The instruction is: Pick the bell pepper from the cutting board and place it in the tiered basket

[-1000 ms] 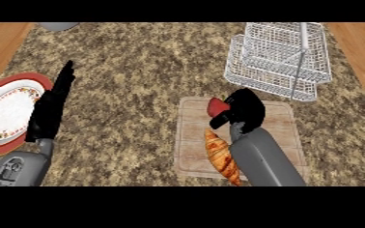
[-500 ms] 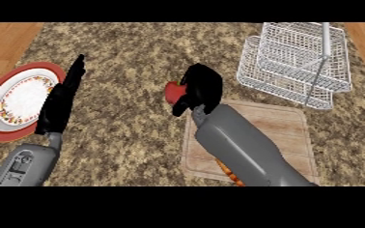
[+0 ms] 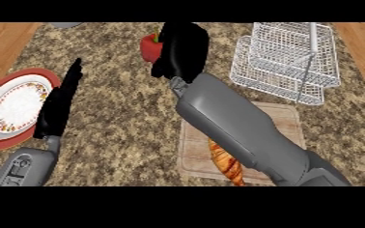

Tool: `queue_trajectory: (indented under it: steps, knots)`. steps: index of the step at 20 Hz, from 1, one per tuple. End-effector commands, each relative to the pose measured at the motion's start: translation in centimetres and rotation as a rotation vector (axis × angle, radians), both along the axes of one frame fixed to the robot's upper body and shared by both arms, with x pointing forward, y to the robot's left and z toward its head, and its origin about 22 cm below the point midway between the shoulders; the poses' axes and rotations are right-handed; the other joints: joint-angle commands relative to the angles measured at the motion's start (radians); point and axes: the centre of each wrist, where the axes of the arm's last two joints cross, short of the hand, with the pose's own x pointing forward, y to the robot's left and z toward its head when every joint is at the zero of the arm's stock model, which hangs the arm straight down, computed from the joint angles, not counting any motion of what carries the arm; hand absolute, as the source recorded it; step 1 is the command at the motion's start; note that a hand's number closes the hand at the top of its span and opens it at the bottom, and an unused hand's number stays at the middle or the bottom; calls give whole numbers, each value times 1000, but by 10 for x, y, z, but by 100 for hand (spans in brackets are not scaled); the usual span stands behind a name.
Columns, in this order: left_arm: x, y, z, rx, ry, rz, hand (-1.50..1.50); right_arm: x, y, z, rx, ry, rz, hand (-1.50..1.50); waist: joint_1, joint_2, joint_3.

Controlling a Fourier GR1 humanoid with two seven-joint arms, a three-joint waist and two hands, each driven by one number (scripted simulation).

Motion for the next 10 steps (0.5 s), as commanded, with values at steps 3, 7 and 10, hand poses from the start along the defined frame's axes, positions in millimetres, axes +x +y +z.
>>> queue_trajectory:
  steps: [3, 7, 10]
  knots:
    - [-1, 20, -9, 7, 13, 42, 0, 6, 18, 63, 38, -120, -184, 150, -41, -2, -1]
    - [-1, 19, -7, -11, 10, 51, 0, 22, 4, 81, -77, -84, -239, 150, -46, -2, 0]
    - [-9, 18, 0, -1, 6, 44, 0, 26, -15, 104, -47, -47, -209, 150, -46, -5, 1]
